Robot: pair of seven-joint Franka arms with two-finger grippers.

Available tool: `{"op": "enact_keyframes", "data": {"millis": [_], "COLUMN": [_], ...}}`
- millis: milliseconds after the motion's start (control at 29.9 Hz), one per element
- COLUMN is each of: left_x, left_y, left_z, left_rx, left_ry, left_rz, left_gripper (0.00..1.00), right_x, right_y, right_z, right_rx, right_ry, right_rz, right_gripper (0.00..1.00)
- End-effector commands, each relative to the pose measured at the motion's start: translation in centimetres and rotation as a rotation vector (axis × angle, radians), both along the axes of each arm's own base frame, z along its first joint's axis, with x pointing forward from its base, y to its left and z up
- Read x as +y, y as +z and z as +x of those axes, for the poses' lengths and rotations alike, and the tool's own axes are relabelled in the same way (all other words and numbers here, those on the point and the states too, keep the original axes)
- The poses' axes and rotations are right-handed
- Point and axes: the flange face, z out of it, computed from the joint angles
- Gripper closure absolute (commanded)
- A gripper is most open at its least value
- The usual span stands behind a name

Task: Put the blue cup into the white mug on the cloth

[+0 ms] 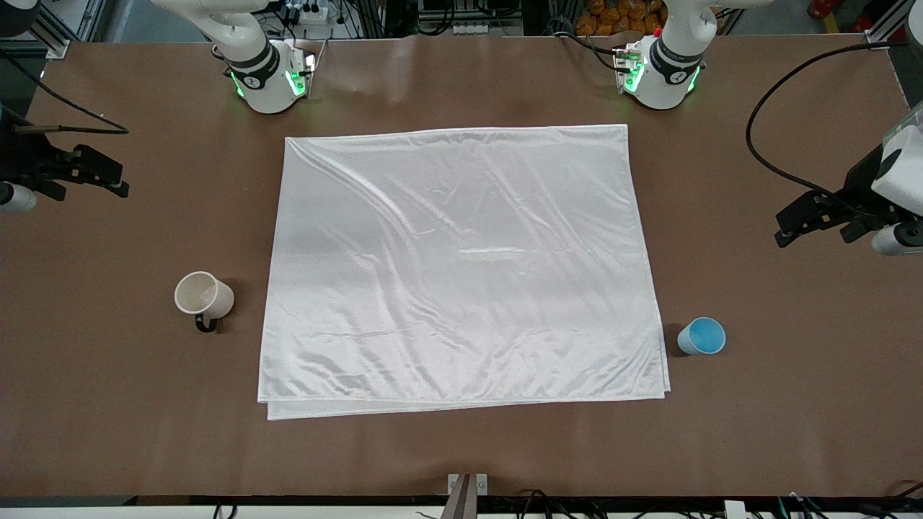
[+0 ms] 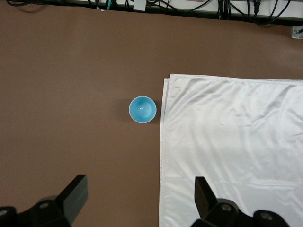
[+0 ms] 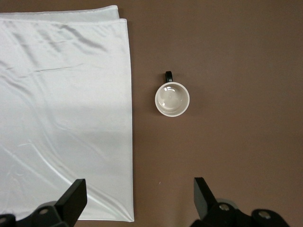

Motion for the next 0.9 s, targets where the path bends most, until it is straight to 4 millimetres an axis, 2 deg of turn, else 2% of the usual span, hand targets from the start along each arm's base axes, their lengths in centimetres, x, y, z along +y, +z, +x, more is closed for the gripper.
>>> {"op": "enact_keyframes", "data": {"millis": [0,434,568,701,868], "left_x": [0.1,0.7,0.6,1.8,2.5], "left_y": [0.8,0.0,-1.6,-3.2,-6.4], "left_z": [-0.4,0.2,1.0,2.6,4.5], "left_rx": [0.0,0.004,0.019,-0.015,-0.013], "left_ry": [0.001,-0.004,-0.003,0.011,0.011], "left_rz": [0.009,0.018,0.017,0.011,0.013], "left_gripper": [0.0,0.0,0.0,0.0,0.0], "right_x": [0.1,0.0,0.0,0.0,0.0], "right_y": [0.6,0.7,0.6,0.7,0.6], "right_z": [-0.3,-0.3,-0.2,-0.2,-0.2], "right_rx": [-0.004,-0.005,-0.004,-0.01,-0.01], "right_ry": [-0.019,-0.019,-0.019,-0.019,-0.018], "right_rz": [0.011,0.007,0.007,0.007,0.003], "right_gripper": [0.0,0.0,0.0,0.0,0.0]}}
